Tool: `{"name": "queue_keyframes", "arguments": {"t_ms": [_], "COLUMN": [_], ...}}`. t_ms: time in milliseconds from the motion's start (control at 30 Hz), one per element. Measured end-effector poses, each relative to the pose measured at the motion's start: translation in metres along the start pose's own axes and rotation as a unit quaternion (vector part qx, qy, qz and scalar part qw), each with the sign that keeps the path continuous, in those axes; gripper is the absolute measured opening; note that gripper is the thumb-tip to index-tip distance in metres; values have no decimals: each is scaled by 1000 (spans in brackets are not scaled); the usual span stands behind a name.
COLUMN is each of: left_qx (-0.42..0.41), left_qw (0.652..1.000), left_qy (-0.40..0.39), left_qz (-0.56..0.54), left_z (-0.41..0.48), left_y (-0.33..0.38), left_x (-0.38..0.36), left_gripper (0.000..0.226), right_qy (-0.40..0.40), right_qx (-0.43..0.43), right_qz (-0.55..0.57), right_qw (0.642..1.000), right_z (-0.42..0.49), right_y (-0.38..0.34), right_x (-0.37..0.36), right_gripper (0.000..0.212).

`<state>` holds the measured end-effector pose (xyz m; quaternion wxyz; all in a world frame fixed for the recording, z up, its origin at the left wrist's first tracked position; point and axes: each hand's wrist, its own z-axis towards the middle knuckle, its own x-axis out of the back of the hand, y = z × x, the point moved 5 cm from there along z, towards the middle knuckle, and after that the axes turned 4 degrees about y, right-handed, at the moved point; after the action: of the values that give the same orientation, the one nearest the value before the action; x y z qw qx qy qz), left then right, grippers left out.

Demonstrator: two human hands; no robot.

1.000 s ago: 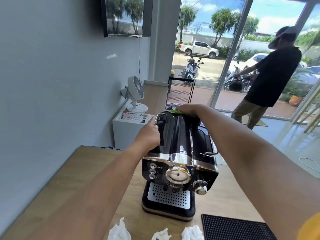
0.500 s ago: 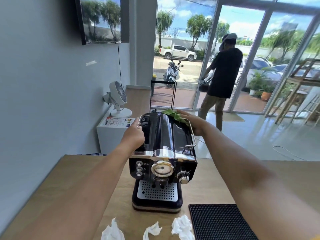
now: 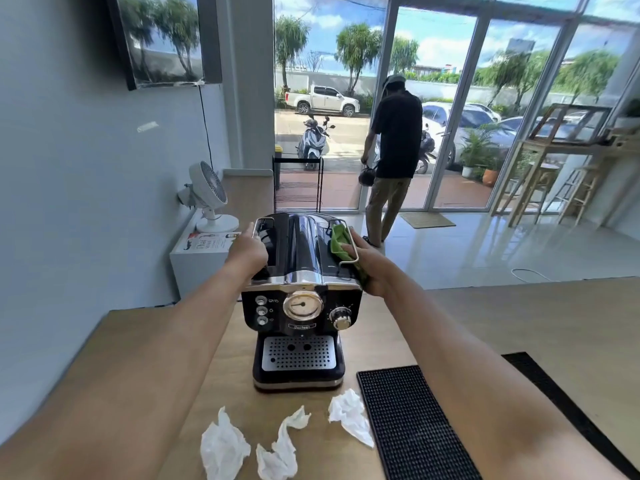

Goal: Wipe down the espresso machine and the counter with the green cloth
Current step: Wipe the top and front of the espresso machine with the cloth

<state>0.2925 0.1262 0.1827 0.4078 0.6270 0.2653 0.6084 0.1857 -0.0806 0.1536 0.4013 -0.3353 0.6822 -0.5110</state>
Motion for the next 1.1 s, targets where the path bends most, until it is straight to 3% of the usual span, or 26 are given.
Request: {"name": "queue_keyframes", "arguments": {"t_ms": [133,367,533,633,733,933,1100], "left_qx": [-1,-7,-10,-16,-12,-8,-18], "left_qw": [1000,1000,1000,999,999,999,999], "left_qy": [0,-11,-16,-21,-21,-26,-24], "left_qz": [14,-8,-20,-25,-28,-17,-23], "left_z": [-6,-17,-21,-21,-15,-7,0], "left_y": [3,8,8,8,6,2,-3], "left_x": [2,6,9,8,7,4,1], "left_gripper": [49,52,53,53,53,51,49], "right_qy": [-8,28,117,108,97,99,51], "right_qx": [-12,-3,47,75,124,233,188], "right_qz": [6,1,-146,-261,-272,-318,-473], "right_qw": [1000,1000,981,956,949,914,859], "right_z": [-26,-65,-112,-144,-162,-76,17], "right_y": [8,18,15,-8,-54,-119,-88], "right_x": [2,-3,-8,-8,-14,-57,-89], "right_gripper": [61,49,44,44,45,53,49]}}
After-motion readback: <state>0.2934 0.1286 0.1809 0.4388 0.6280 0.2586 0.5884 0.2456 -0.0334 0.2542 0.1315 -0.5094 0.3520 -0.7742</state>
